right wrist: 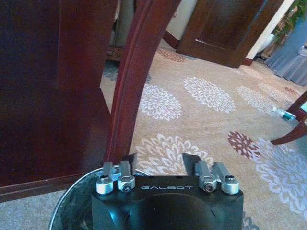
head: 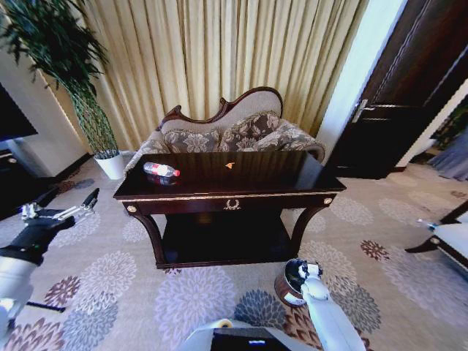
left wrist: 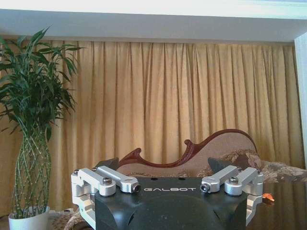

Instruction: Move to the front of the table and place the trash on the table into the trash bin.

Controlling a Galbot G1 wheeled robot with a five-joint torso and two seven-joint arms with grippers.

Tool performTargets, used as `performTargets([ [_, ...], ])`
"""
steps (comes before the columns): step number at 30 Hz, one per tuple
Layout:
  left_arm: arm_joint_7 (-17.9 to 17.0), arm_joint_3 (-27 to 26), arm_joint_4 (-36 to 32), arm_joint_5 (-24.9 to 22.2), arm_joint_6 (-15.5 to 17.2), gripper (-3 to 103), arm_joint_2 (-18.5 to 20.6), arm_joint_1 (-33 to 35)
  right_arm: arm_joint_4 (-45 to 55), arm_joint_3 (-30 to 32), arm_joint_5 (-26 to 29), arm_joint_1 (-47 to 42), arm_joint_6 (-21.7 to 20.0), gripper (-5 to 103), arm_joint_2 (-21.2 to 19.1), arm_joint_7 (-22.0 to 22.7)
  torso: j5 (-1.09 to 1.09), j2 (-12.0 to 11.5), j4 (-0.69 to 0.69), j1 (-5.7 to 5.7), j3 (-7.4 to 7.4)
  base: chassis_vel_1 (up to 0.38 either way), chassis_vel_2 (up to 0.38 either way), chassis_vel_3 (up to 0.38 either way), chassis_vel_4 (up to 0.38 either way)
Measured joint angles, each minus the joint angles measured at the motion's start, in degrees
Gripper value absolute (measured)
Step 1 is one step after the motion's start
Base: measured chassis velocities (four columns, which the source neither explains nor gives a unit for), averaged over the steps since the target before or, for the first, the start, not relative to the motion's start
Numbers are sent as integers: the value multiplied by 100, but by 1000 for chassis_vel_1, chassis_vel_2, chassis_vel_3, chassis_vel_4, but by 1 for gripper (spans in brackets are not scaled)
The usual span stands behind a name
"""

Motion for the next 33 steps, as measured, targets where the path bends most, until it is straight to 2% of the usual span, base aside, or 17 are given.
performTargets([
  [1, 0, 0, 0, 0, 0, 100, 0, 0, 0, 0, 0, 0, 0, 55, 0, 0, 0, 0, 0, 0, 0, 0, 0, 0, 0],
  [4, 0, 40, -46, 49, 1, 100, -89, 14, 218, 81, 103, -61, 13, 71, 9, 91, 1, 0, 1, 0, 0, 0, 0, 0, 0],
  [5, 0, 40, -46, 49, 1, 100, -89, 14, 218, 81, 103, -61, 13, 71, 9, 91, 1, 0, 1, 0, 0, 0, 0, 0, 0],
  [6, 0, 43, -65, 50, 2, 100, -105, 19, 429, 118, 206, -124, 66, 77, 9, 54, 1, 0, 0, 0, 0, 0, 0, 0, 0],
  [8, -2, 47, -108, 50, 12, 100, -142, 24, 1295, 234, 559, -402, 221, 88, -3, -279, 0, 0, 2, 0, 0, 0, 0, 0, 0],
  [10, -3, 54, -114, 50, 22, 100, -154, 23, 1650, 283, 682, -527, 248, 88, -16, -430, 2, 0, 2, 0, 0, 0, 0, 0, 0],
  [11, -25, 87, -123, 50, 59, 100, -177, 8, 2290, 364, 891, -776, 303, 93, -78, -722, -1, 0, 3, 0, 0, 0, 0, 0, 0],
  [12, -25, 87, -123, 50, 59, 100, -177, 8, 2290, 364, 891, -776, 303, 93, -78, -722, -1, 0, 3, 0, 0, 0, 0, 0, 0],
  [14, -58, 142, -128, 51, 91, 100, -215, -15, 3095, 505, 1078, -1101, 349, 99, -148, -1161, -2, 0, 0, 0, 0, 0, 0, 0, 0],
  [16, -84, 207, -160, 48, 133, 100, -270, -25, 4245, 790, 1476, -1537, 354, 100, -238, -1795, -1, 0, 0, -1, -1, 0, 0, 0, 0],
  [20, -86, 276, -166, 46, 140, 100, -289, -31, 5018, 1009, 1639, -1745, 277, 100, -273, -2183, 0, 1, 1, 0, -1, 0, 0, 0, 0],
  [22, -57, 404, -121, 45, 75, 100, -282, -79, 5829, 1240, 1726, -1896, -18, 100, -318, -2504, -1, 1, 0, 0, -1, 0, 0, 0, 0],
  [24, -37, 435, -96, 46, 49, 100, -274, -103, 6109, 1255, 1772, -1927, -145, 100, -341, -2507, -1, 1, -1, 0, -1, 0, 0, 0, 0],
  [27, 0, 465, -70, 32, 34, 100, -249, -159, 6742, 1246, 1837, -1937, -524, 100, -402, -2414, 0, 1, 1, 0, -1, 0, 0, 0, 0],
  [28, 7, 473, -56, 22, 36, 100, -230, -197, 7168, 1129, 1870, -1924, -797, 100, -466, -2216, -1, 1, 1, 0, 0, 0, 0, 0, 0],
  [31, 4, 472, -52, 12, 70, 100, -221, -219, 7419, 1038, 1907, -1911, -1024, 100, -503, -2088, 0, 1, 1, 0, -1, 0, 0, 0, 0],
  [33, -29, 431, -53, -2, 193, 100, -216, -241, 7834, 907, 1993, -1885, -1604, 100, -542, -2019, -2, 1, 1, 0, 0, 0, 0, 0, 0],
])
